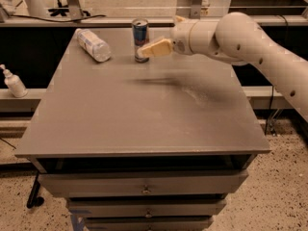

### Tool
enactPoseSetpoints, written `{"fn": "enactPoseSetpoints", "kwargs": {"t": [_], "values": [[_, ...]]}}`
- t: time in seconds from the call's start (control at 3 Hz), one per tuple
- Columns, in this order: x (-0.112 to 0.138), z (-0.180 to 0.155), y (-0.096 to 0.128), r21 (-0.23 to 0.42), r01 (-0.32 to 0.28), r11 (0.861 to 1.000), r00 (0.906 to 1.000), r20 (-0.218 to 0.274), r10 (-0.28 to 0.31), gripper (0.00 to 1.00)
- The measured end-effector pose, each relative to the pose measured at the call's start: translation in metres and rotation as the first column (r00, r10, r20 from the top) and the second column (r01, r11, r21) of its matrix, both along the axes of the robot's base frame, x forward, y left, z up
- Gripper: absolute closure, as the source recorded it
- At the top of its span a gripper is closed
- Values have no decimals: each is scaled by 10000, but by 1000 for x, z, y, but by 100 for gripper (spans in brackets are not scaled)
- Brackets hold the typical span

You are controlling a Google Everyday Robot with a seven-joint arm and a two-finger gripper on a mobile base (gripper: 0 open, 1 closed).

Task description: Pick redbull can

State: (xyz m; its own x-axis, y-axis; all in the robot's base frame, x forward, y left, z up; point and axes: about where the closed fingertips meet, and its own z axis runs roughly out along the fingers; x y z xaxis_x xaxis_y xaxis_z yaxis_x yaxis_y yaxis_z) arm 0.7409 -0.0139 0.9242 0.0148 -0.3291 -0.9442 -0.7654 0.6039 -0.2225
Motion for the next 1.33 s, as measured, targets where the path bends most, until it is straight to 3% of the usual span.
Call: {"fn": "enactPoseSetpoints", "kwargs": {"t": [0.67,1.33], "values": [[44,-24,26,906,-134,9958,9997,-197,152,0],[52,-31,39,1094,-390,9932,9985,-341,429,41]]}}
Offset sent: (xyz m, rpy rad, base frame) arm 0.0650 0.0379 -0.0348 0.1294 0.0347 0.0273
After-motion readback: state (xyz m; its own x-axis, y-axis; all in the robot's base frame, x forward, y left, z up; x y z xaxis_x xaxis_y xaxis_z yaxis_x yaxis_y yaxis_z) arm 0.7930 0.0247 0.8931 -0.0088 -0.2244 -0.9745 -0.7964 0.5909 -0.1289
